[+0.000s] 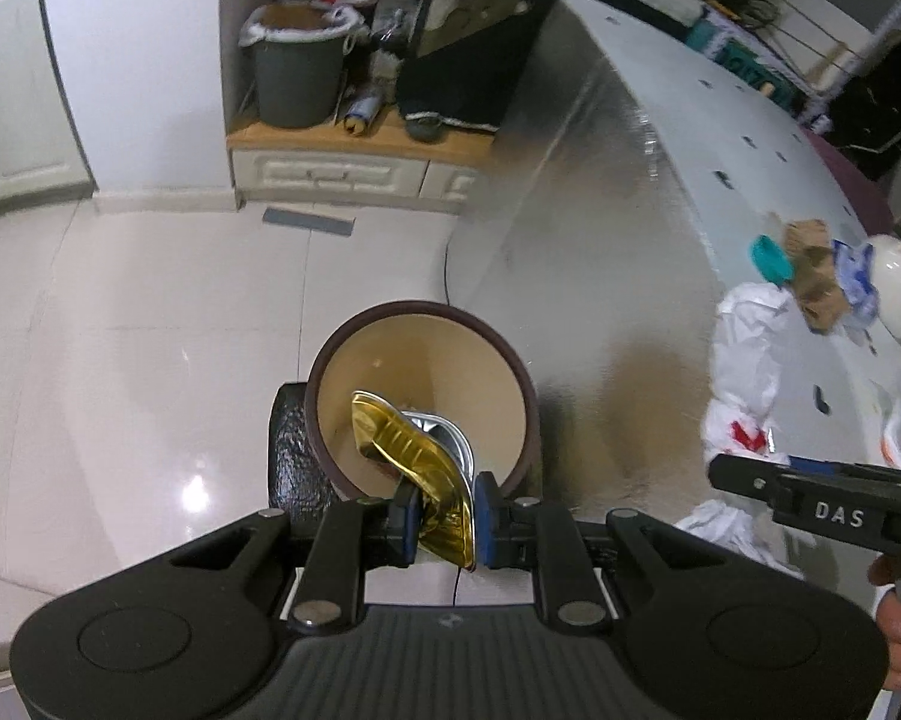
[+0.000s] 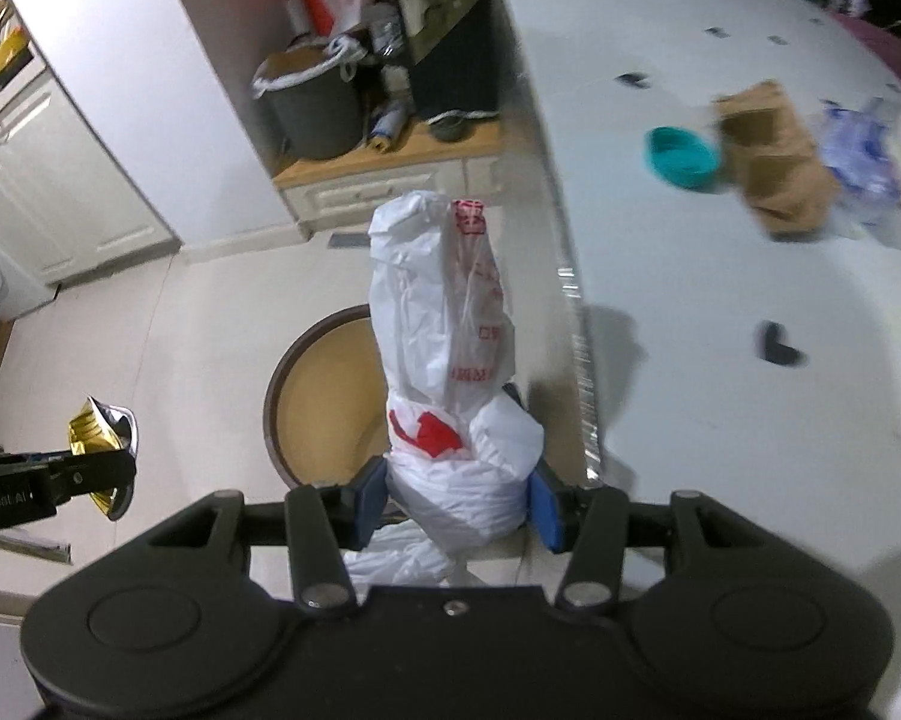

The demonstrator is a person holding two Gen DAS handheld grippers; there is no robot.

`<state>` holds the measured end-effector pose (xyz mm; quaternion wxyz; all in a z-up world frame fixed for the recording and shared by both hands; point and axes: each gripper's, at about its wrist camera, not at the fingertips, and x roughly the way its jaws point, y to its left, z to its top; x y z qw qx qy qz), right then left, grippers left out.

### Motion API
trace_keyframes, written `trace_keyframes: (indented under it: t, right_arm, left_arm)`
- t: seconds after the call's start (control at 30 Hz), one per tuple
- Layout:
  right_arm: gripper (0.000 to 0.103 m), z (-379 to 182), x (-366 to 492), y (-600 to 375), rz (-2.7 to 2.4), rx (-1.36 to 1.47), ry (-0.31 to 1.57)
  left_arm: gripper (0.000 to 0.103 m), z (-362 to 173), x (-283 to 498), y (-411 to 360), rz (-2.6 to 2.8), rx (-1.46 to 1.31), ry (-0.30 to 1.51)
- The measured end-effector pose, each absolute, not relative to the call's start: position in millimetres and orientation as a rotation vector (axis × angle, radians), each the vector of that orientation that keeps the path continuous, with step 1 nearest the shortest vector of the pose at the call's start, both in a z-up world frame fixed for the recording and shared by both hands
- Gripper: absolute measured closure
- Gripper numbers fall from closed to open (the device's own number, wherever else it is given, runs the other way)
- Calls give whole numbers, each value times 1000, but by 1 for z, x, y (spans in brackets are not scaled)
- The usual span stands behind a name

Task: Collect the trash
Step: 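Carry the gold wrapper and white bag with both tools over the wastebasket, then open the left tool and right tool to drop both items into the wastebasket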

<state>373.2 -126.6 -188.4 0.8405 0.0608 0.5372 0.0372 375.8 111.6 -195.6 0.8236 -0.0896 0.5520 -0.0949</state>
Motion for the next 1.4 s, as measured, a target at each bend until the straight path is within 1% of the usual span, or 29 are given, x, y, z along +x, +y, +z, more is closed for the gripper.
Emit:
trace_keyframes:
  t: [0.27, 0.53, 0.73, 1.0, 1.1, 1.13, 1.17, 1.33, 1.4]
  right_arm:
    - [52, -254, 441, -93, 190, 118, 1246]
    - [52, -342, 496, -66, 319, 62, 1369]
    - [52, -397, 515, -52, 377, 75, 1424]
    - [51, -440, 512, -49, 431, 180, 1455]
    - [47, -448, 511, -47, 416, 202, 1452]
    - [35, -450, 511, -48, 403, 219, 1455]
    - [26, -451, 512, -50, 387, 229, 1456]
    - [19, -445, 511, -52, 360, 197, 1449]
    - [18, -441, 510, -49, 348, 144, 1450]
  left_arm:
    - [84, -249, 419, 120, -168, -229, 1245]
    - [84, -308, 454, 132, -127, -293, 1285]
    - [84, -339, 470, 141, -87, -354, 1280]
    - [84, -366, 490, 139, -87, -437, 1263]
    - [84, -373, 497, 135, -95, -437, 1267]
    - [84, -375, 499, 134, -97, -436, 1269]
    - [84, -376, 501, 132, -99, -434, 1273]
    - [84, -383, 512, 124, -113, -414, 1302]
    - [84, -386, 516, 120, -126, -404, 1315]
